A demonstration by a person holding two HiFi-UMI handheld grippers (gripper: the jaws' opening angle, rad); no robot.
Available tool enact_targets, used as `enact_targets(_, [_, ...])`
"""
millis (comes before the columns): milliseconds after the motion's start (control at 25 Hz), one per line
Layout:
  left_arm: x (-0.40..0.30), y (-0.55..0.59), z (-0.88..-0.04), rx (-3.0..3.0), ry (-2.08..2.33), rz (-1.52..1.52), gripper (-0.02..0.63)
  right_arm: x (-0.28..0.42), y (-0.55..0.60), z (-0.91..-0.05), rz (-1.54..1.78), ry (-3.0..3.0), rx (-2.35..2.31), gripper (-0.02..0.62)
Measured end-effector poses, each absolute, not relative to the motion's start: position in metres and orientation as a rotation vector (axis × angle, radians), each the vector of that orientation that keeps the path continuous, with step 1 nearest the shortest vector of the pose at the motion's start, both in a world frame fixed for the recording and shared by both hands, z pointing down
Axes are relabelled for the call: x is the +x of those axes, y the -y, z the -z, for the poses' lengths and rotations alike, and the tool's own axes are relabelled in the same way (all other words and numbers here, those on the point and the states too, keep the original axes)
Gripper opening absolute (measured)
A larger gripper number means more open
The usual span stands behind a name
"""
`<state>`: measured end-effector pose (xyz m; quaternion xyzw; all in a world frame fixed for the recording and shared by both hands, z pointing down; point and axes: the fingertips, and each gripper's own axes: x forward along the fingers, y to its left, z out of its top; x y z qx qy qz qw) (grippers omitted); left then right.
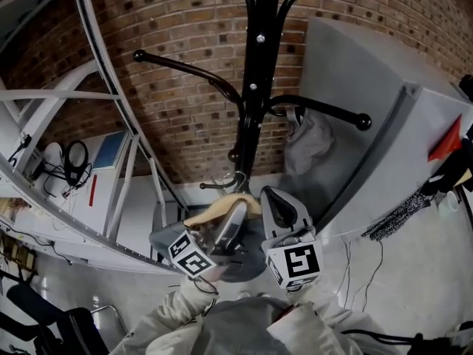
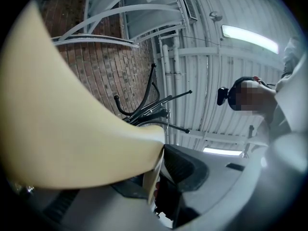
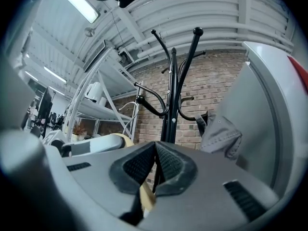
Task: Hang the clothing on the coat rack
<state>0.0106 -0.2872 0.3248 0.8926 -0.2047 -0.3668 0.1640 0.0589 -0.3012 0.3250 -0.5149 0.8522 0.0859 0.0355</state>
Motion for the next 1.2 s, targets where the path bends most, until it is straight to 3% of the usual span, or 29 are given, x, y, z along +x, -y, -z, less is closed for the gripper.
enact_targets(1200, [0.027,0.341,-0.288,2.568,0.592,1.165,0.098,0.081,0.356,-0.303,-0.337,-2.65,-1.562,0.025])
